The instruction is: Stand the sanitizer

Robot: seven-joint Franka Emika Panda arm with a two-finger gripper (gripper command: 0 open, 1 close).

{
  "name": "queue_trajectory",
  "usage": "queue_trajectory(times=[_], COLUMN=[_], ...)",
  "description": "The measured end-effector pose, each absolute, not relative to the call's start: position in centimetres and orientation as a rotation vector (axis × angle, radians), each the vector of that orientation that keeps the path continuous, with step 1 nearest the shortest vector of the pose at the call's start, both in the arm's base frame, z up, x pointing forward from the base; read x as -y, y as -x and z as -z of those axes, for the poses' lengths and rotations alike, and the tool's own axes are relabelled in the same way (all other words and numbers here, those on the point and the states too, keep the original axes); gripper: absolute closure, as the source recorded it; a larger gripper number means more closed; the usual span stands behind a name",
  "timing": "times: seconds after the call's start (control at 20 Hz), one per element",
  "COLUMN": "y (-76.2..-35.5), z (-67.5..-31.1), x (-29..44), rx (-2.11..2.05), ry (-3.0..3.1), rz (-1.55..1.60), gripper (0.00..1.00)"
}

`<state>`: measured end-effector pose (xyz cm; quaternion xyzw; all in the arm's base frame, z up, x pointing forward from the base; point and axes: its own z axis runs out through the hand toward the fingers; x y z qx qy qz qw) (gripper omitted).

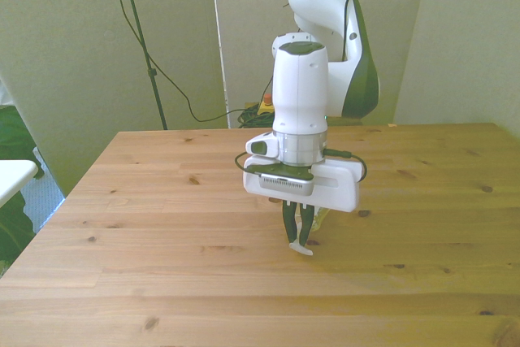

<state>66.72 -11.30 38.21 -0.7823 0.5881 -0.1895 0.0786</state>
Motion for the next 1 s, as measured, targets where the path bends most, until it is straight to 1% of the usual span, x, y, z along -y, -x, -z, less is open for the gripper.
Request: queue_trajectory(times=[0.1,0.25,0.5,0.65,0.8,1.0], y=[-66.0,-64.5,-62.8,-62.3,-62.3,-61.9], z=[-40.4,-42.7,-45.3,-46.8,-47.4,-47.0], x=[11.0,10.9,13.3,13.1,11.7,9.8], rx=[-1.768,-1.792,-1.892,-1.929,-1.937,-1.94], ry=[2.292,2.219,2.13,2.055,1.972,1.846], rz=[0.722,0.942,1.252,1.409,1.558,1.75], gripper=[1.0,1.0,1.0,1.0,1.0,1.0])
